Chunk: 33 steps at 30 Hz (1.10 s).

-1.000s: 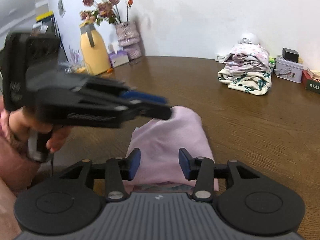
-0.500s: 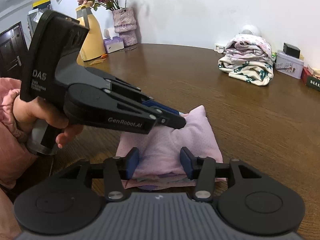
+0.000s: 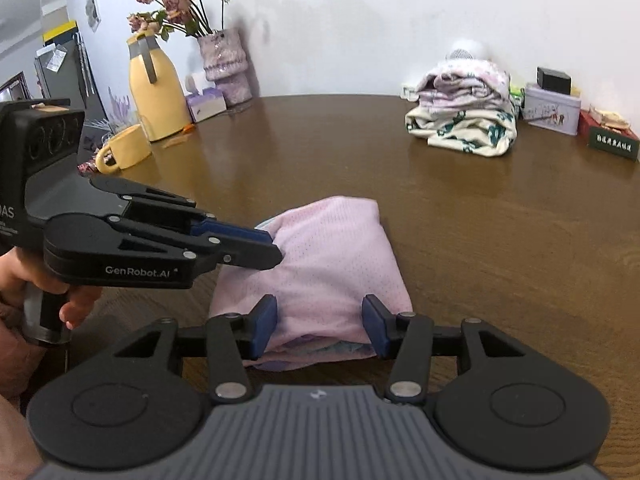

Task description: Fold clothes

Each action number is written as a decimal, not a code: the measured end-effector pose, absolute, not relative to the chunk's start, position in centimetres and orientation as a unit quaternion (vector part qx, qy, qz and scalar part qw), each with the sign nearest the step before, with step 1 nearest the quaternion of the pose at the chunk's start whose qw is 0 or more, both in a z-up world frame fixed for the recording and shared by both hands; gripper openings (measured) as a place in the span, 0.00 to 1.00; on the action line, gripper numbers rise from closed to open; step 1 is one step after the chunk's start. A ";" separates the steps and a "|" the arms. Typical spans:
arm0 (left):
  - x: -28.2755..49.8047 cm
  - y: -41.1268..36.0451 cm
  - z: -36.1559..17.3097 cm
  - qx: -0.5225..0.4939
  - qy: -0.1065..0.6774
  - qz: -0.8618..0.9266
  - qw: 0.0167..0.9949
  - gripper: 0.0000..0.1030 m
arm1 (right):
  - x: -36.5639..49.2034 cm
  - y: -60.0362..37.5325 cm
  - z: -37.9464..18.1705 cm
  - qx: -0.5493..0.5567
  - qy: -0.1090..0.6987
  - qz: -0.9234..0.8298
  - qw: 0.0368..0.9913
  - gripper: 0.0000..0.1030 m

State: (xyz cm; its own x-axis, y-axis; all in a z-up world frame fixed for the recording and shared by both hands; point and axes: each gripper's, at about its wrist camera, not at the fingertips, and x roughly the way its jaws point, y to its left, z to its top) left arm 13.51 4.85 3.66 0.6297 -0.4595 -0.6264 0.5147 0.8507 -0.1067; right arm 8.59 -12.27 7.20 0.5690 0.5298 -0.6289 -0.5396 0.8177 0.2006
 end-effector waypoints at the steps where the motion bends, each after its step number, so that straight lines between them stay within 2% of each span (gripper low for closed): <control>1: 13.5 4.8 3.5 0.041 0.336 -0.269 0.902 0.12 | 8.6 -12.3 7.1 -0.006 0.354 0.301 0.886 0.47; 5: 13.3 4.6 3.4 0.044 0.335 -0.263 0.904 0.13 | 8.6 -12.4 6.6 -0.004 0.353 0.298 0.887 0.48; 7: 13.1 4.7 3.7 0.043 0.335 -0.255 0.906 0.18 | 8.4 -12.3 6.6 -0.007 0.351 0.298 0.888 0.50; 9: 12.5 5.0 4.3 0.035 0.326 -0.243 0.913 0.33 | 8.2 -12.4 6.8 -0.003 0.347 0.301 0.888 0.54; 11: 11.4 5.8 5.2 0.012 0.309 -0.240 0.920 0.63 | 7.9 -13.2 7.4 0.023 0.341 0.310 0.887 0.60; 12: 10.6 6.2 5.6 -0.004 0.299 -0.241 0.923 0.75 | 7.6 -13.8 7.8 0.037 0.334 0.315 0.888 0.68; 13: 9.9 6.7 6.0 -0.020 0.290 -0.241 0.926 0.80 | 7.3 -14.2 8.3 0.046 0.326 0.316 0.890 0.78; 15: 8.7 7.5 6.6 -0.049 0.278 -0.237 0.929 0.91 | 6.6 -15.1 9.0 0.059 0.311 0.316 0.894 0.85; 17: 7.6 8.0 6.9 -0.072 0.275 -0.228 0.931 0.94 | 6.0 -15.8 9.6 0.069 0.299 0.313 0.899 0.99; 18: 7.1 8.1 6.8 -0.082 0.278 -0.221 0.931 0.96 | 5.7 -16.2 9.7 0.073 0.295 0.311 0.900 1.00; 28: 6.8 8.6 5.3 -0.214 0.349 -0.184 0.894 0.96 | 6.9 -19.3 8.6 0.145 0.315 0.330 0.878 1.00; 31: 7.6 8.7 4.6 -0.252 0.368 -0.173 0.878 0.94 | 9.7 -20.5 8.6 0.157 0.352 0.343 0.857 1.00; 33: 8.4 8.7 3.9 -0.282 0.382 -0.166 0.865 0.86 | 12.2 -21.0 8.4 0.166 0.382 0.355 0.837 1.00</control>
State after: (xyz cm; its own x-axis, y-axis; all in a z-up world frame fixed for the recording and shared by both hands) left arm 8.37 8.69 3.90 0.6539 -0.5013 -0.5667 0.0713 0.7865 -0.6134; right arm 12.17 -20.95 8.42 0.4562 0.7207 -0.5220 -0.4665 0.6932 0.5494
